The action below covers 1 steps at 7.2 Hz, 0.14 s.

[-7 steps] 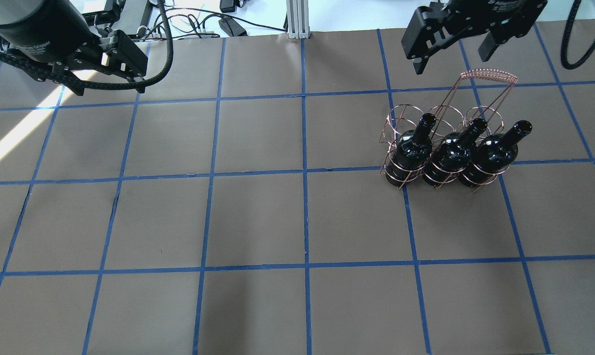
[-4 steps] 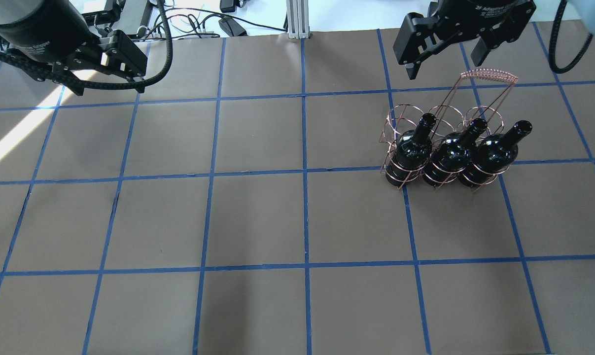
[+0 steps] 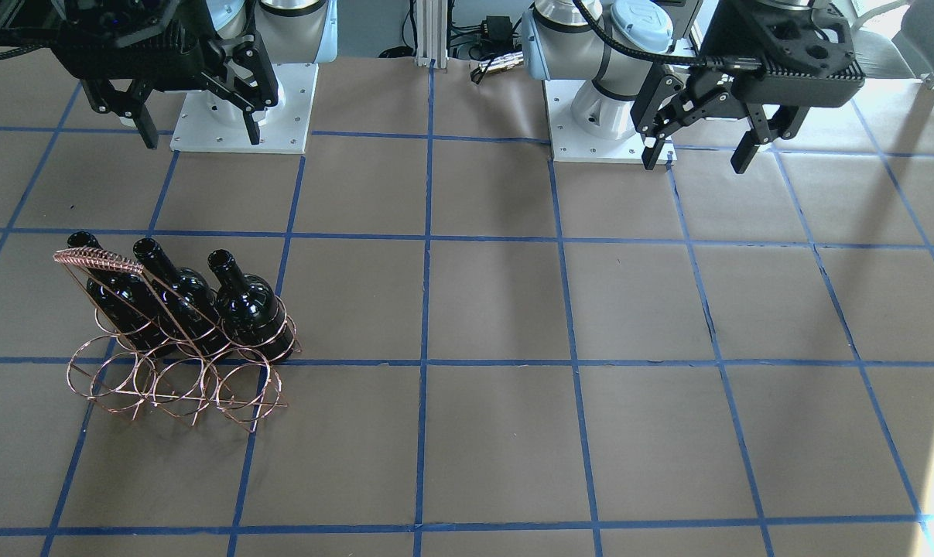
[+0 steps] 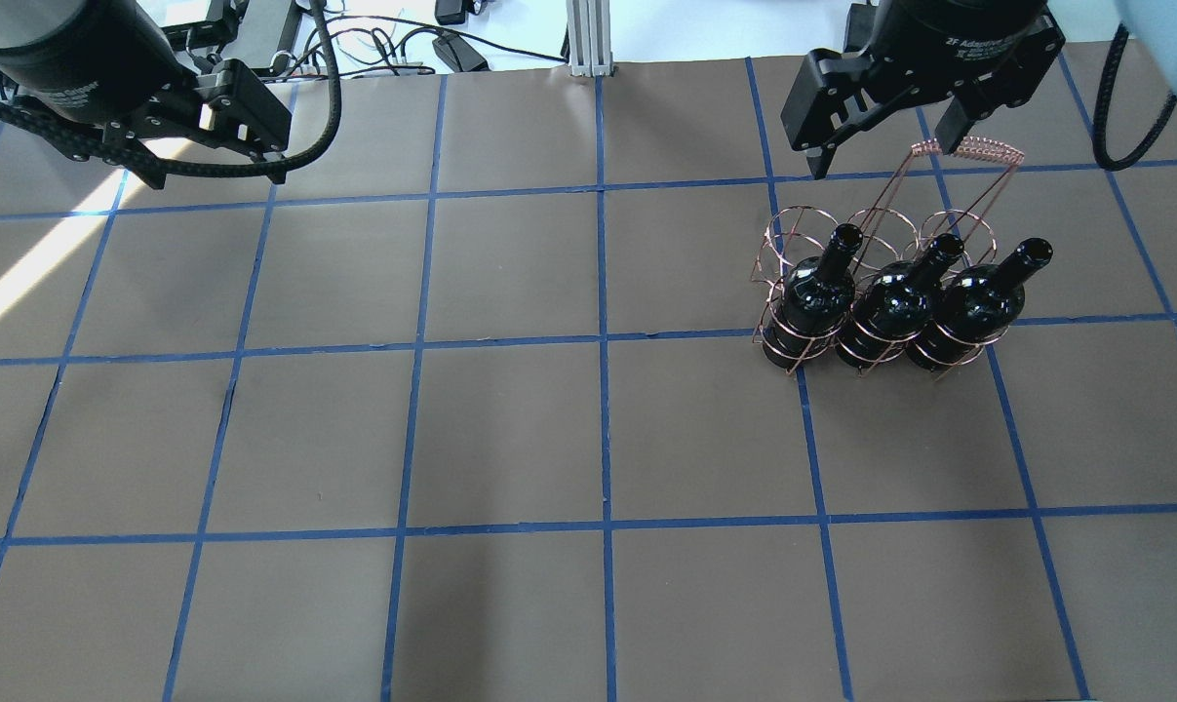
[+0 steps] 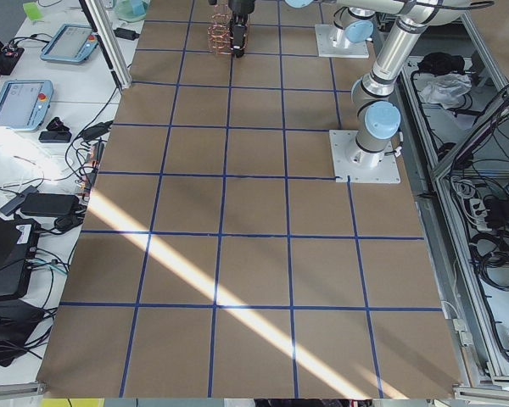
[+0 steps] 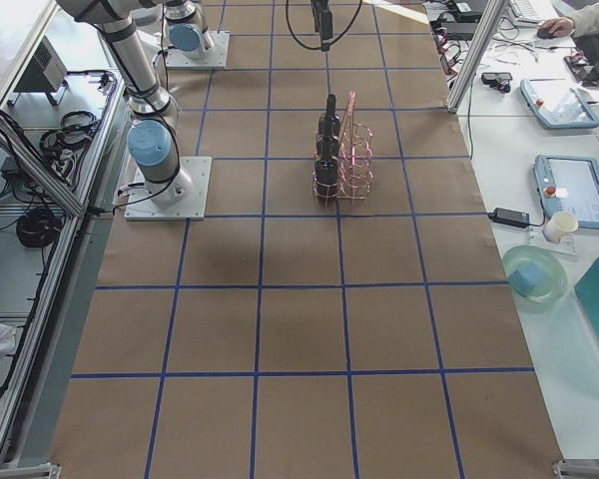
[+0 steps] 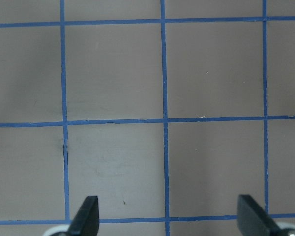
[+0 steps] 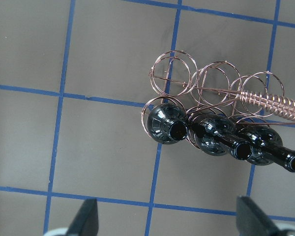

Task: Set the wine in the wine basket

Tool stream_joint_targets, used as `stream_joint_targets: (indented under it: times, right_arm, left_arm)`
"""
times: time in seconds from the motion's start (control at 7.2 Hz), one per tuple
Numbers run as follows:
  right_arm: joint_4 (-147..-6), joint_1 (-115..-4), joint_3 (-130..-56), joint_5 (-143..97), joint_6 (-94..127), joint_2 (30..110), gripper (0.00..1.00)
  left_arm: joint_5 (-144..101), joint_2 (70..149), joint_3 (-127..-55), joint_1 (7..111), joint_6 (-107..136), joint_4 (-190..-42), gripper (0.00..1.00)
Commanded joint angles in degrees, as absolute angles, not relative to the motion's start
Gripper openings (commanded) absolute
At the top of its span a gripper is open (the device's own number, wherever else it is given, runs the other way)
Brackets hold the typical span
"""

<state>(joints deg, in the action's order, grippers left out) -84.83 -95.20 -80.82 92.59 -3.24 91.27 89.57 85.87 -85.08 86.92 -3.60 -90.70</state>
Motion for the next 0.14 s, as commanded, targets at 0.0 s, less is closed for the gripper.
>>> stream_joint_targets:
  times: [0.0]
  right_arm:
    - [-84.73, -95.19, -81.30, 92.64, -3.25, 91.49, 1.00]
  left_arm:
    - [89.56, 85.87, -85.08, 86.92, -3.60, -90.70, 1.00]
